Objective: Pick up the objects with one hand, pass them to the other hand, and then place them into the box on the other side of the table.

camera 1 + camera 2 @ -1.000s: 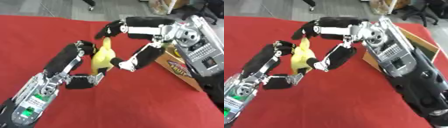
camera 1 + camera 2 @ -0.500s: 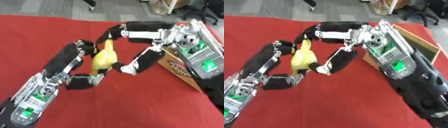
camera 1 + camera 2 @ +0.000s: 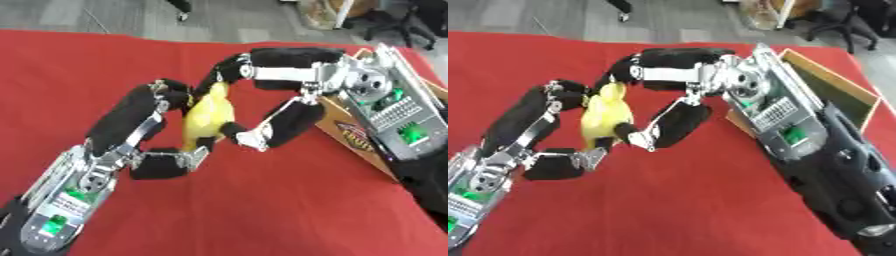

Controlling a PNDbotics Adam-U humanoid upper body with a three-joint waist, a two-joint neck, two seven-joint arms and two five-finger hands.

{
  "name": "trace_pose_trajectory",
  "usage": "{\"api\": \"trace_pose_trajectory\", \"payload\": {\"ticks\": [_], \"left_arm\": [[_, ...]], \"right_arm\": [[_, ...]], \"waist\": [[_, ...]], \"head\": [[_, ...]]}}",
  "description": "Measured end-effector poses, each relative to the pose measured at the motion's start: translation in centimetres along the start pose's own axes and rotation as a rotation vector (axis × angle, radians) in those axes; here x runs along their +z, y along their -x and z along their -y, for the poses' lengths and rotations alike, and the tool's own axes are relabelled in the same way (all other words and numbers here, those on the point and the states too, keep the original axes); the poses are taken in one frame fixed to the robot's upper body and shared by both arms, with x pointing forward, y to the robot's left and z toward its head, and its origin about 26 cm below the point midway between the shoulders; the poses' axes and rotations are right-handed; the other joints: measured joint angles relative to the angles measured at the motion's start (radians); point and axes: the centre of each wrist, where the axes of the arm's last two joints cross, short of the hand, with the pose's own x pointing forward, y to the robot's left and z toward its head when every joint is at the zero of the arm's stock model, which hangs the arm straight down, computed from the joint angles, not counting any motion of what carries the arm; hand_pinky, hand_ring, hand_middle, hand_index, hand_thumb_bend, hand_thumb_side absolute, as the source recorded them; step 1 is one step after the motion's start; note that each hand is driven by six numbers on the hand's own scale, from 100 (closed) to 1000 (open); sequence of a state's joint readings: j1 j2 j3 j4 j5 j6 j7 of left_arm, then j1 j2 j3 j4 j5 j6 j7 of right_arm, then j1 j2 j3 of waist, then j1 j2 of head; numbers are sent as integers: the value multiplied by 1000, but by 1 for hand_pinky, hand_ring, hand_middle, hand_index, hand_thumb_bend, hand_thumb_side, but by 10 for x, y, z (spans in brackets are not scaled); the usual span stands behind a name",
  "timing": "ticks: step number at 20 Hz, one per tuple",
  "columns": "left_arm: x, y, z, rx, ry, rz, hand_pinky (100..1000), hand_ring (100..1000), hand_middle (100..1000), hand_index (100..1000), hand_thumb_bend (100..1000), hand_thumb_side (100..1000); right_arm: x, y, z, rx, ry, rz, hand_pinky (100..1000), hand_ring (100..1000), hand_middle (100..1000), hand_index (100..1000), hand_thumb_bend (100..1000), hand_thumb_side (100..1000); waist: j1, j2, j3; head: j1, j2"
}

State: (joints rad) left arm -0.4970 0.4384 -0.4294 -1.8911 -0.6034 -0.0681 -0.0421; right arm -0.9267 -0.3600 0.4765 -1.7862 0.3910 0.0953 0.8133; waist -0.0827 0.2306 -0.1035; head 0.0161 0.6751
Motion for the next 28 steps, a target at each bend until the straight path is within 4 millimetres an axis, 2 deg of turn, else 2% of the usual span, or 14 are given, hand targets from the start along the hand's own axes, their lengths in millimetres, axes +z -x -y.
{"api": "trace_pose_trajectory", "payload": {"ticks": [4,15,22,25,26,28], "left_arm": [[-1,1,0,-5,-3,-5,642,465,396,485,100,261],[-4,-1,0,-37,-26,-18,640,467,394,488,100,241],[-7,0,0,-54,-41,-35,641,467,395,492,100,238],[-8,0,0,-56,-50,-43,642,468,398,501,100,236],[-8,0,0,-57,-52,-46,643,469,400,506,100,232],[-8,0,-1,-61,-56,-57,647,476,413,528,100,198]], "right_arm": [[-1,0,-1,-4,2,-4,919,880,822,854,129,310],[-2,1,-2,-27,39,-26,909,866,801,761,100,308],[-3,1,-2,-54,79,-51,902,849,781,690,100,223],[-3,1,-2,-64,94,-58,897,839,769,636,100,183],[-4,1,-2,-68,99,-59,894,834,763,590,100,167],[-4,0,-3,-78,105,-60,892,834,764,548,100,151]], "waist": [[0,0,0],[-2,2,5],[-2,2,8],[-2,2,9],[-2,2,9],[-2,2,9]], "head": [[0,0],[-2,1],[-3,8],[-5,9],[-5,9],[-5,9]]}}
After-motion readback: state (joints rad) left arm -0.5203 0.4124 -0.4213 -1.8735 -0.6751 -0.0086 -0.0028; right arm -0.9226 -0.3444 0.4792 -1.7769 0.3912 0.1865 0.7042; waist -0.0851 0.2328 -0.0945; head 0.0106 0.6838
